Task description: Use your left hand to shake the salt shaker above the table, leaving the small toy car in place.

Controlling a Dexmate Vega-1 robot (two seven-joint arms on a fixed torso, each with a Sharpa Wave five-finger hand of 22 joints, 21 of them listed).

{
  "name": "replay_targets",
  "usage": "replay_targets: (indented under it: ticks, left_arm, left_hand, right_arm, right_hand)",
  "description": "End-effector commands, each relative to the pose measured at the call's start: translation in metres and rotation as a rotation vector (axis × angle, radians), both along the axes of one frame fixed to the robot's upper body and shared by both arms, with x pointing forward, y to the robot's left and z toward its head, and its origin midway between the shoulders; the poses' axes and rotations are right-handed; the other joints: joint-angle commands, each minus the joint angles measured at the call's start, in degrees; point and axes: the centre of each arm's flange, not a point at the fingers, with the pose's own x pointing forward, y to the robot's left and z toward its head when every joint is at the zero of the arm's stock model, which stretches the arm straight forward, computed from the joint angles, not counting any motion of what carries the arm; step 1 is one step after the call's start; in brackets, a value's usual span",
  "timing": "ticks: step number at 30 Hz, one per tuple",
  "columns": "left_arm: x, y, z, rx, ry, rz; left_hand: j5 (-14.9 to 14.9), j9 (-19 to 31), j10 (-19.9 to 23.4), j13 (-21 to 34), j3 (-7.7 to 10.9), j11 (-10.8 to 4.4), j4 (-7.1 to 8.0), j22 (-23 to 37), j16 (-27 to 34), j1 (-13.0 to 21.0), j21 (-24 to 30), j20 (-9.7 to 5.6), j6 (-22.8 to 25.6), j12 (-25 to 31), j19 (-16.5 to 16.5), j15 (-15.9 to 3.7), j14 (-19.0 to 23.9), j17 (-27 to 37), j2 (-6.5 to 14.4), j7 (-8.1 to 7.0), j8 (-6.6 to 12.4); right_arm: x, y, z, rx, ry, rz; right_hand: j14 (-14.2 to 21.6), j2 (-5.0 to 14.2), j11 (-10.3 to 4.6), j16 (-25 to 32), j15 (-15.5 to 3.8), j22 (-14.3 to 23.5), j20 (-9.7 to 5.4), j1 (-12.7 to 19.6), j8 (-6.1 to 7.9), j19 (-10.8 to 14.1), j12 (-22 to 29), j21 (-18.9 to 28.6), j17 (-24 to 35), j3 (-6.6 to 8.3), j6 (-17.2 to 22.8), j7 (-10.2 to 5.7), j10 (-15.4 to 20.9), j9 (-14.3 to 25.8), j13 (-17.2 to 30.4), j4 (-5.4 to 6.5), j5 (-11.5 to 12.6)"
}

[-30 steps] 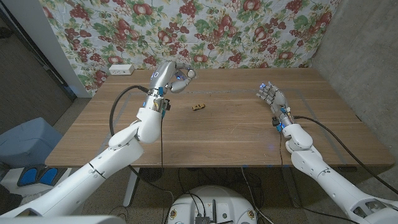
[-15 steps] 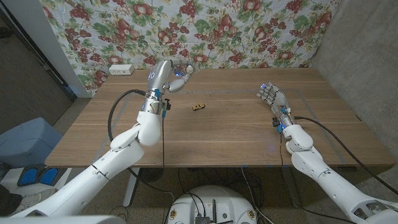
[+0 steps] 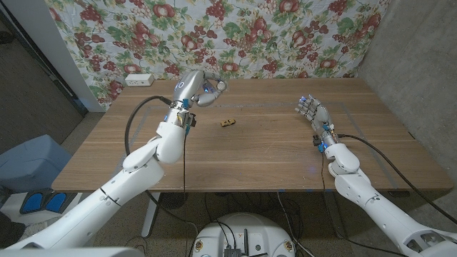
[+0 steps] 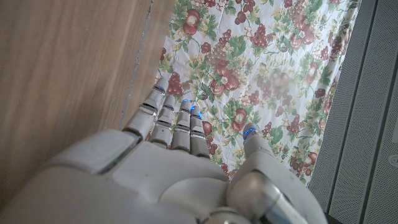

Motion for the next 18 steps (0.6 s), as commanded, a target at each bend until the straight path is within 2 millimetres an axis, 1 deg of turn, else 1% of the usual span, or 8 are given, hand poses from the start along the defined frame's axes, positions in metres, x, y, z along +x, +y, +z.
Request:
replay_targets:
  ticks: [1,8,18]
  left_arm:
    - [0.0075,-0.0089,0.0077,0.157,0.224,0.017]
    - [0.0057,-0.0073,0.0075,0.140,0.205,0.025]
    - [0.0081,-0.0087,0.0067,0.157,0.226,0.025]
  left_hand:
    - [0.15,1.40,5.53,4.15,1.86,-0.49,1.37,0.02,-0.20,8.38,0.31,-6.98,3.44,0.24,-0.26,-0.33,-0.12,0.09,8.74,3.25,0.36]
    - [0.16,1.41,5.55,4.20,1.89,-0.47,1.35,0.01,-0.09,8.38,0.32,-6.98,3.40,0.26,-0.26,-0.32,0.00,0.24,8.75,3.28,0.34]
    - [0.20,1.44,5.48,4.24,1.98,-0.54,1.36,-0.02,-0.14,8.37,0.29,-6.95,3.41,0.21,-0.28,-0.32,-0.01,0.26,8.80,3.31,0.35]
  right_arm:
    - [-0.0003,-0.0017,-0.0012,-0.002,-0.001,-0.003]
    - [0.0010,-0.0015,-0.0004,0.002,0.002,0.000]
    - [0.0019,-0.0018,-0.0008,0.003,0.002,-0.001]
  right_hand:
    - [-0.06,0.05,0.11,-0.08,-0.06,0.33,-0.20,-0.38,0.11,0.14,0.30,-0.19,-0.05,0.23,0.16,0.01,-0.10,0.18,0.25,-0.22,-0.08]
    - [-0.09,0.07,-0.02,-0.09,-0.10,0.33,-0.24,-0.39,0.11,0.10,0.31,-0.21,-0.05,0.25,0.14,-0.02,-0.09,0.18,0.25,-0.21,-0.08]
    - [-0.05,0.08,-0.10,-0.06,0.01,0.33,-0.23,-0.40,0.09,0.09,0.30,-0.20,-0.05,0.27,0.07,0.03,-0.14,0.18,0.25,-0.21,-0.08]
